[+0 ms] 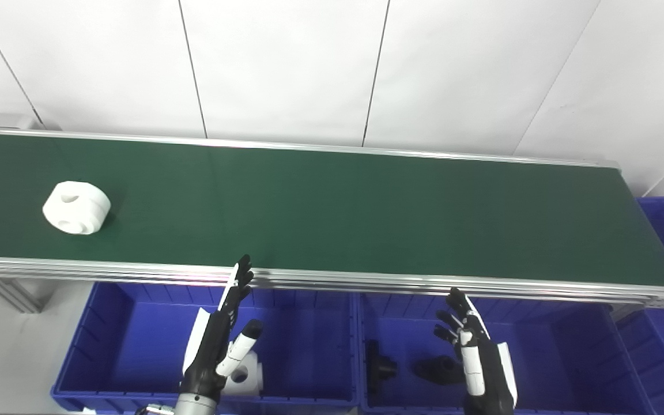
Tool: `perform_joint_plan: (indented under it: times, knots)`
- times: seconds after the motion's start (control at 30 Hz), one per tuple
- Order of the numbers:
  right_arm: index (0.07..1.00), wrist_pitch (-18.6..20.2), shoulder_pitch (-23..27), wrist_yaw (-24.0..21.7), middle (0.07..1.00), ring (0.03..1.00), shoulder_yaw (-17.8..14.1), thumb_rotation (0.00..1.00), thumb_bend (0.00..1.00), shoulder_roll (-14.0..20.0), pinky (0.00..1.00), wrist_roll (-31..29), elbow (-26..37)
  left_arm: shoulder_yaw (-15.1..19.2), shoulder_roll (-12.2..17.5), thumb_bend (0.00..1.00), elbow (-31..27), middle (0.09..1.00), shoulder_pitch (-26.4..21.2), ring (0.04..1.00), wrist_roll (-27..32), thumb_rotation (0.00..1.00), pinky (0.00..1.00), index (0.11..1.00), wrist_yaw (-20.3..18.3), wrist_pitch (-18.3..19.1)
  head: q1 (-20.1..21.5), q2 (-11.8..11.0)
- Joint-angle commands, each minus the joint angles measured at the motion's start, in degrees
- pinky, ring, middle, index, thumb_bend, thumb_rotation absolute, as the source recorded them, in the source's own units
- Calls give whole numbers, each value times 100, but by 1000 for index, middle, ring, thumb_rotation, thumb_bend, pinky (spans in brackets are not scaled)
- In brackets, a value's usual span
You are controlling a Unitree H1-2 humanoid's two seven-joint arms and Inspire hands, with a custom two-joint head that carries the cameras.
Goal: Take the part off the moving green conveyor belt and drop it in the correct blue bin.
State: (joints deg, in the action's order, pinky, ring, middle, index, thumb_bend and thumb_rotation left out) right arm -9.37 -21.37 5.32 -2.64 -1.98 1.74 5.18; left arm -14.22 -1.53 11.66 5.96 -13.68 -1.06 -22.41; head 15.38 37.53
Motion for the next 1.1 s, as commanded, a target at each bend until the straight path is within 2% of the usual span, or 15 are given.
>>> perform_joint_plan:
  times: [0.0, 0.8, 1.07]
  knots:
    - [921, -181, 34, 12, 919, 858, -7, 967, 859, -10, 768, 29, 129, -6, -9, 791, -68, 1000, -118, 967, -81, 999, 932, 1000, 58, -108, -13, -6]
    - [923, -150, 13, -3, 921, 862, 5, 966, 859, -20, 771, 6, 156, 11, -42, 790, -82, 1000, -101, 964, 48, 992, 937, 1000, 33, -154, 34, -3]
    - [916, -367, 38, 30, 907, 858, 16, 974, 883, -18, 807, 82, 85, 38, -50, 779, -138, 1000, -60, 974, 5, 982, 953, 1000, 95, -119, 33, 8]
